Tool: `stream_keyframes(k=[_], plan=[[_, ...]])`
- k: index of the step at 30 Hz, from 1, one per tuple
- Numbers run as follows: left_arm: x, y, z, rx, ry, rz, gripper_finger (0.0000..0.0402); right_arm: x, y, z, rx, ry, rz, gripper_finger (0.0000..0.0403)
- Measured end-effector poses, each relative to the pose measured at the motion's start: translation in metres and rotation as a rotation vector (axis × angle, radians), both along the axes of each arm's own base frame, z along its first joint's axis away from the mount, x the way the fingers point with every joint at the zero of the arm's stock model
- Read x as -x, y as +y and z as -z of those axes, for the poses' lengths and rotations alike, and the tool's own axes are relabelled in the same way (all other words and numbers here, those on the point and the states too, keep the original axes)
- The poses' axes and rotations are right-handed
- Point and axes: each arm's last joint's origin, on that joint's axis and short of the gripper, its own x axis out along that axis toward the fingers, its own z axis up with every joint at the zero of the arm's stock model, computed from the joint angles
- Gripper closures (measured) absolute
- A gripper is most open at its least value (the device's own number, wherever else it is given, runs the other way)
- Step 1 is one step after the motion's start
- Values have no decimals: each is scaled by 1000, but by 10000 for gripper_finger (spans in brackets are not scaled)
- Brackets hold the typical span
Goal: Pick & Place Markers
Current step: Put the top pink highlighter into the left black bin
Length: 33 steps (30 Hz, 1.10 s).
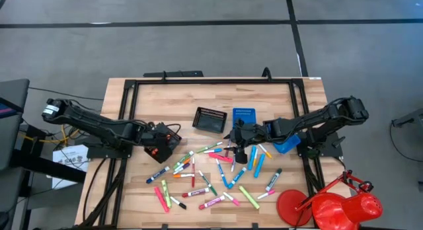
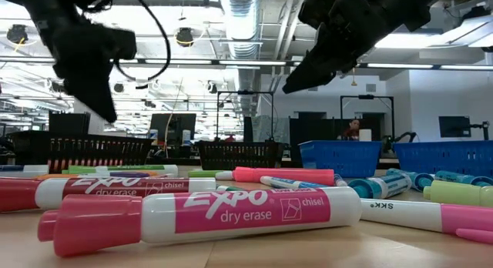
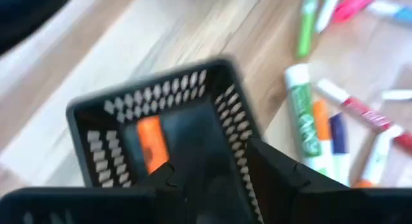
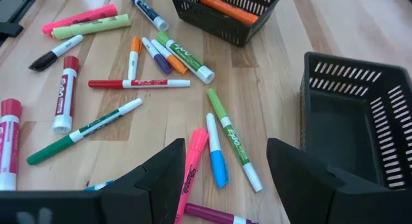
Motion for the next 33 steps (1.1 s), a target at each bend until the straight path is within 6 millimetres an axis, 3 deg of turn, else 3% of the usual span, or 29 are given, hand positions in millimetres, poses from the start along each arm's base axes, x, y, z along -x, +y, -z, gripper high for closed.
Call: stream_keyframes(k=[7, 11, 15, 22, 28, 33], plan=[[-7, -1, -26, -58, -257, 96, 295, -12, 1, 23, -7, 34, -1, 194], [-11, -2, -35, -82, -353, 139, 296, -17, 7, 30, -97, 94, -6, 194], [-13, -2, -35, -89, -356, 146, 297, -20, 20, 39, -137, 148, 14, 194], [-14, -3, -34, -89, -354, 146, 298, -23, 33, 70, -59, 234, 7, 196], [-14, -2, -34, -89, -355, 146, 298, -25, 28, 89, -43, 292, 20, 222], [-14, -3, -34, -89, -355, 146, 298, -27, 22, 93, -43, 302, 39, 271]])
